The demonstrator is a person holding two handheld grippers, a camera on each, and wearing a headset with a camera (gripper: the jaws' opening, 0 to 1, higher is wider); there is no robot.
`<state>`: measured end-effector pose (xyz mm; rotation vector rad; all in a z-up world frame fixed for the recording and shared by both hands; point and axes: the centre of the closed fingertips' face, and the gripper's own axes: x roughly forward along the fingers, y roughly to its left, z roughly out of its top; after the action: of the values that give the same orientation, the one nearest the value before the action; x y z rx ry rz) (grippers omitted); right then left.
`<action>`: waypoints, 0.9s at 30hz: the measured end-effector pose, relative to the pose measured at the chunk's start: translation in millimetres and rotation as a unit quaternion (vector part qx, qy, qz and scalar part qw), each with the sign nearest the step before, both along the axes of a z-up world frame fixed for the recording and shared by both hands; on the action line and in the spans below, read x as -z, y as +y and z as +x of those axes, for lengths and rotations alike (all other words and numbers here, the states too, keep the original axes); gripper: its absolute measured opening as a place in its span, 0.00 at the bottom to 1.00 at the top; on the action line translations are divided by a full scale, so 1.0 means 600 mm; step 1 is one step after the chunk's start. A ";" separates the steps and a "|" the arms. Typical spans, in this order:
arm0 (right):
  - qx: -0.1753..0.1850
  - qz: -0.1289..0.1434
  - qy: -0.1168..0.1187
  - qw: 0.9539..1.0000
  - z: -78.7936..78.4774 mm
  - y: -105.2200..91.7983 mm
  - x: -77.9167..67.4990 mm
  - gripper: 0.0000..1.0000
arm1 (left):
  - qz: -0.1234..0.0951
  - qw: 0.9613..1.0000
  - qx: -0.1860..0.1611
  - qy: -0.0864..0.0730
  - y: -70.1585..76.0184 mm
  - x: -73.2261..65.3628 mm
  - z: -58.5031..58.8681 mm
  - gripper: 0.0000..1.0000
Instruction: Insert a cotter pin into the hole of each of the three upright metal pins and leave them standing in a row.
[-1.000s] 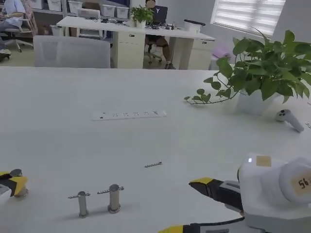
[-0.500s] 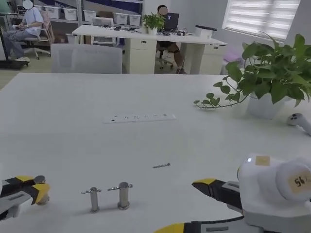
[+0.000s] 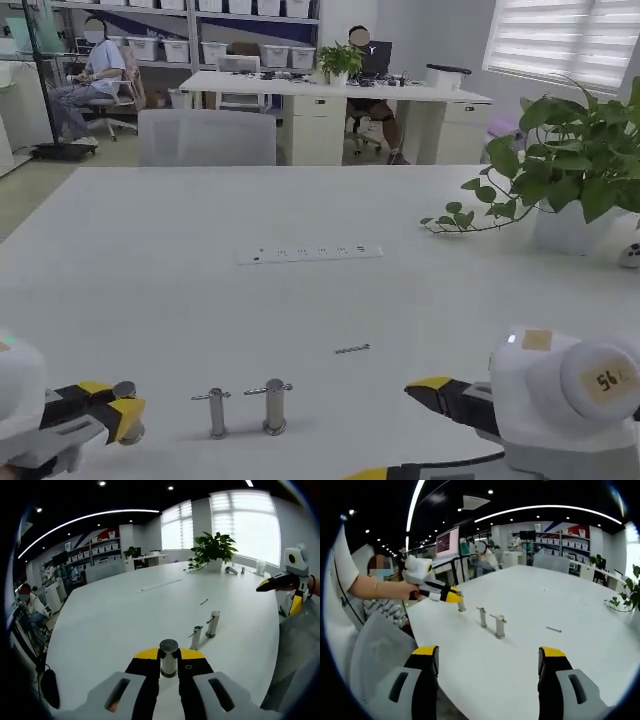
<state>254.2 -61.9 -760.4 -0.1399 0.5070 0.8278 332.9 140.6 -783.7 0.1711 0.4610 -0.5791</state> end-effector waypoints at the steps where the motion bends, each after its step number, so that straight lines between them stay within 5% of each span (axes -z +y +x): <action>1: -0.001 0.000 0.000 1.000 0.000 0.001 0.000 0.83 | 0.000 1.000 0.003 0.000 -0.005 -0.001 -0.003 0.11; 11: -0.009 0.002 0.000 1.000 -0.004 0.003 0.004 0.82 | -0.012 0.999 0.033 0.005 -0.073 -0.003 -0.032 0.11; 27: -0.006 0.006 -0.003 1.000 0.002 -0.016 0.004 0.82 | -0.020 0.997 0.077 0.020 -0.159 0.022 -0.044 0.11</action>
<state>255.3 -71.5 -762.6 -0.1338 0.4962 0.8410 306.6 44.9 -797.1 0.1574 0.4771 -0.7444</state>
